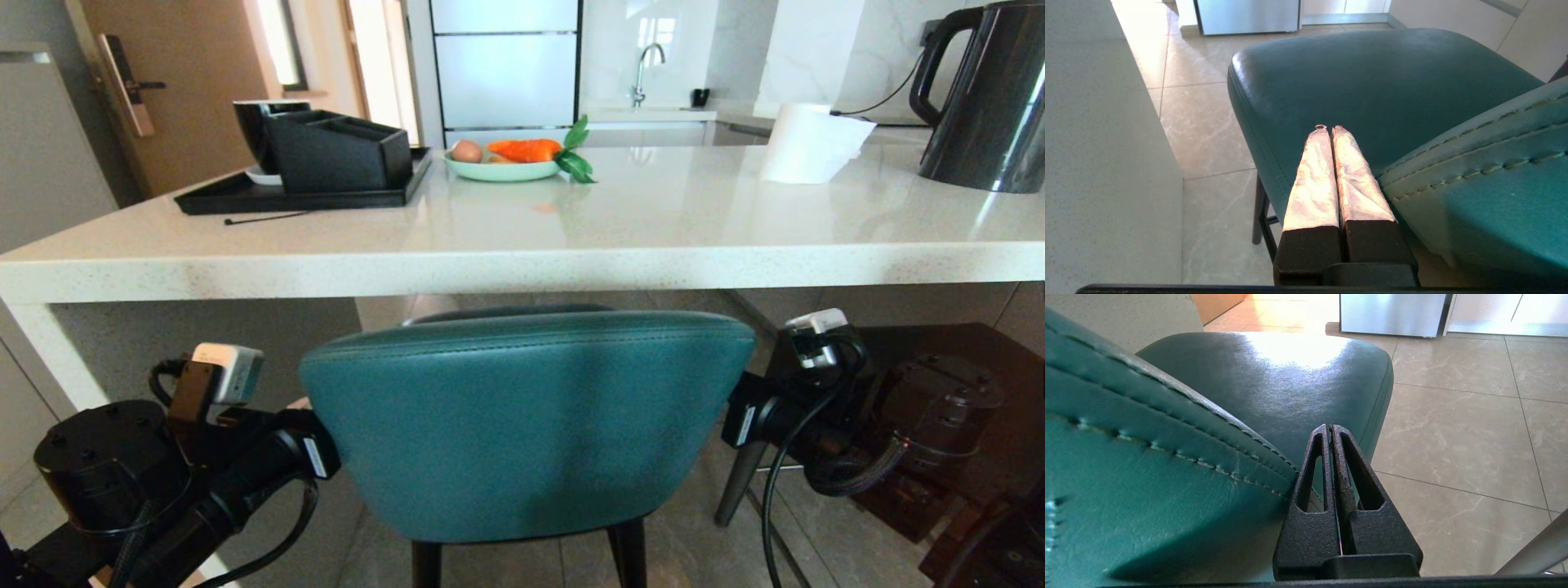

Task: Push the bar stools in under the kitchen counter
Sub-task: Pull the blue chair out from under the dining table

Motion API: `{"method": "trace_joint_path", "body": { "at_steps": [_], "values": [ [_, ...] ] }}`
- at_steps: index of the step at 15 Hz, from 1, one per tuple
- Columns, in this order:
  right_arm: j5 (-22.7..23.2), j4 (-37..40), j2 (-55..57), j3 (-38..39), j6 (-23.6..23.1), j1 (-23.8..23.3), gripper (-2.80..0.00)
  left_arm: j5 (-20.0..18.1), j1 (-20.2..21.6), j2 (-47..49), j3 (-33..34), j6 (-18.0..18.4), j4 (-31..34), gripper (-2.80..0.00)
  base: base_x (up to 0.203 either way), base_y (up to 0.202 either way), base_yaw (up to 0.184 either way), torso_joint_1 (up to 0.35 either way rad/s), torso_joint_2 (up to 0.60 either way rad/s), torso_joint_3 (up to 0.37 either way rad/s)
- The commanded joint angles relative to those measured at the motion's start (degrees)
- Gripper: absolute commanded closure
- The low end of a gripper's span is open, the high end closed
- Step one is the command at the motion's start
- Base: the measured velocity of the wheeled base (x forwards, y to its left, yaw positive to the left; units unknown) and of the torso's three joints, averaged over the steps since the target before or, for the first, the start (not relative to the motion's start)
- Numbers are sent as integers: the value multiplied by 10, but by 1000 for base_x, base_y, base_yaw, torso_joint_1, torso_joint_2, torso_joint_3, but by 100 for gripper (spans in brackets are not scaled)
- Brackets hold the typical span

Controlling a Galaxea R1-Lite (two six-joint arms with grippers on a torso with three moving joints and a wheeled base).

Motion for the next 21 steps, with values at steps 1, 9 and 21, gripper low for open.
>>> {"method": "trace_joint_path", "body": {
  "at_steps": [1, 9, 21],
  "values": [
    [1, -5, -2, 0, 0, 0, 0, -1, -2, 0, -2, 0, -5, 0, 0, 0, 0, 0, 0, 0],
    [-8, -6, -2, 0, 0, 3, 0, 0, -5, -9, 4, 21, -5, 0, -112, 0, 0, 0, 3, 1],
    [-12, -6, -5, -16, 0, 4, 0, 0, -12, -9, -49, 36, -5, 0, -89, 0, -1, 1, 2, 1]
  ]
}}
